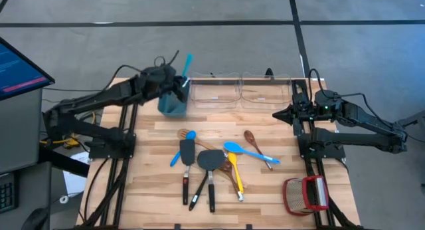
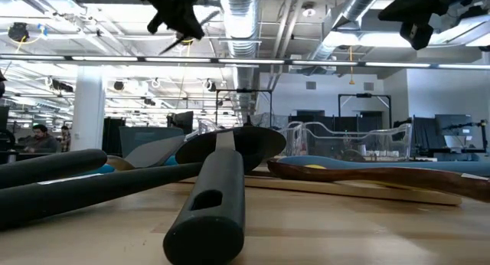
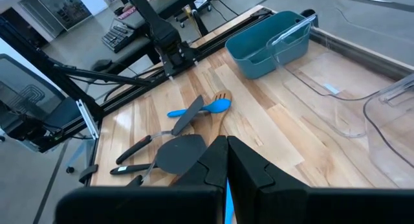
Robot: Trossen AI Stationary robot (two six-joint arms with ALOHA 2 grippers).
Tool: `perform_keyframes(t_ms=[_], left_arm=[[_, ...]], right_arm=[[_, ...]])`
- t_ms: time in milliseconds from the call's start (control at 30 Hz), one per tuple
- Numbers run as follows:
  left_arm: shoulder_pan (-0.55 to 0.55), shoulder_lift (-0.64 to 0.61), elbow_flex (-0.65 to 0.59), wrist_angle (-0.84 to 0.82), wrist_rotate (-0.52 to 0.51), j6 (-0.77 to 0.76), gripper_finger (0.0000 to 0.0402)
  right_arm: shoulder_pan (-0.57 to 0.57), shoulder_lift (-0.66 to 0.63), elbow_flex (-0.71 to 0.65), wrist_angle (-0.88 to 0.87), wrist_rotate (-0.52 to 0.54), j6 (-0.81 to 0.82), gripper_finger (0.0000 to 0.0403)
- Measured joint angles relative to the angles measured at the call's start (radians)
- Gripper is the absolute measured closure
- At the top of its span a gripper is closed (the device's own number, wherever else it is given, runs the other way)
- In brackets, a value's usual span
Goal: Pick & Place Kitchen Items
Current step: Put the blue knife into the blue bin
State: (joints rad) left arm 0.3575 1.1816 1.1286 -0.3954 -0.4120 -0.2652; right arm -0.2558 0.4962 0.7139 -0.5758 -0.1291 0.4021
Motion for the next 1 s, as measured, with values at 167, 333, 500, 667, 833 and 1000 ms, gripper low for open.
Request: perform_keyframes(t_ms=[167, 333, 500, 667, 833, 1000], left_arm=[[0.086, 0.065, 0.0, 0.002, 0.002, 0.0, 0.0392], [0.139, 0.154, 0.0, 0.003, 0.002, 0.0, 0.0392], [0.184, 0.238, -0.001, 0.008, 0.003, 0.0, 0.0392], [0.229, 0.307, -0.001, 0.01, 0.003, 0.0, 0.0392], [0.267, 0.347, -0.001, 0.018, 0.003, -0.001, 0.0392], [0.306, 0.359, -0.017, 0.061, 0.004, -0.001, 0.0392]], right_arm=[[0.0, 0.0, 0.0, 0.0, 0.0, 0.0, 0.04], [0.0, 0.0, 0.0, 0.0, 0.0, -0.001, 0.04], [0.0, 0.0, 0.0, 0.0, 0.0, -0.001, 0.04], [0.0, 0.0, 0.0, 0.0, 0.0, 0.0, 0.04], [0.0, 0.0, 0.0, 0.0, 0.0, -0.001, 0.04], [0.0, 0.0, 0.0, 0.0, 0.0, -0.001, 0.04]])
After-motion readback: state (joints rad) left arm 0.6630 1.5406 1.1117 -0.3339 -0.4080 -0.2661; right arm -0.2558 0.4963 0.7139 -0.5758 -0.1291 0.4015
